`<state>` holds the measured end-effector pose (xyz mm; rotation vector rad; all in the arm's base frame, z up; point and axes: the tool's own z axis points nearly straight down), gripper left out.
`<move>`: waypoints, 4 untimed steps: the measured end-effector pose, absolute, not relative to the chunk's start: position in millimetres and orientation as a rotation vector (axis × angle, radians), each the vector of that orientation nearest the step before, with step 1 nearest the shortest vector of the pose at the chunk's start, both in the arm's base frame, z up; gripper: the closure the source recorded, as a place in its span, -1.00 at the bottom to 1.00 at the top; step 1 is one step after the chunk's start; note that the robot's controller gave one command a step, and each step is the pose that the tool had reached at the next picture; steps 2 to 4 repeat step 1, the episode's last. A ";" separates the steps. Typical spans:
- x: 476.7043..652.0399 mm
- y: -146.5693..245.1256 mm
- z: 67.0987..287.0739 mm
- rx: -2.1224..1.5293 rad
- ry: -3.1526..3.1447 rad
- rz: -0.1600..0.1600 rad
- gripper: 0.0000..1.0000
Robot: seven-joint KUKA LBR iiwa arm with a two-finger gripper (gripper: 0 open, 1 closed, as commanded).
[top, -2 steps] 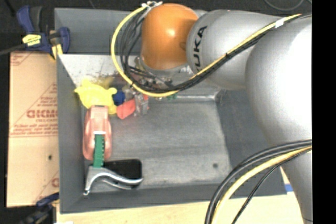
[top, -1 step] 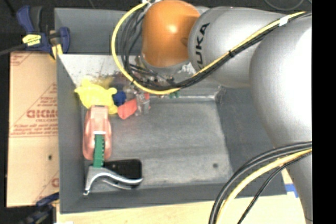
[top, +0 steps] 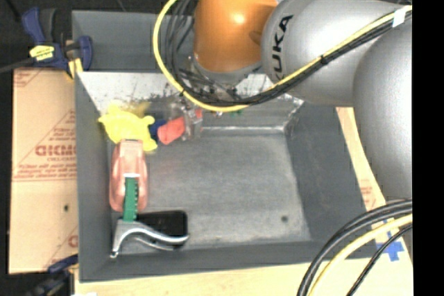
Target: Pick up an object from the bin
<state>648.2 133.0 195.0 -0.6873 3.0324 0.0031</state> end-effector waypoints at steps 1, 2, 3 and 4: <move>649.4 134.5 227.0 -0.675 3.031 0.003 1.00; 649.4 134.5 227.0 -0.675 3.031 0.003 1.00; 649.4 134.5 227.0 -0.675 3.031 0.003 1.00; 649.4 134.5 227.0 -0.675 3.031 0.003 1.00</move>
Offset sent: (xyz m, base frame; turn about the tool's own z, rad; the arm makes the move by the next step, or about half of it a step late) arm 0.0015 -0.0201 -0.1189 0.1016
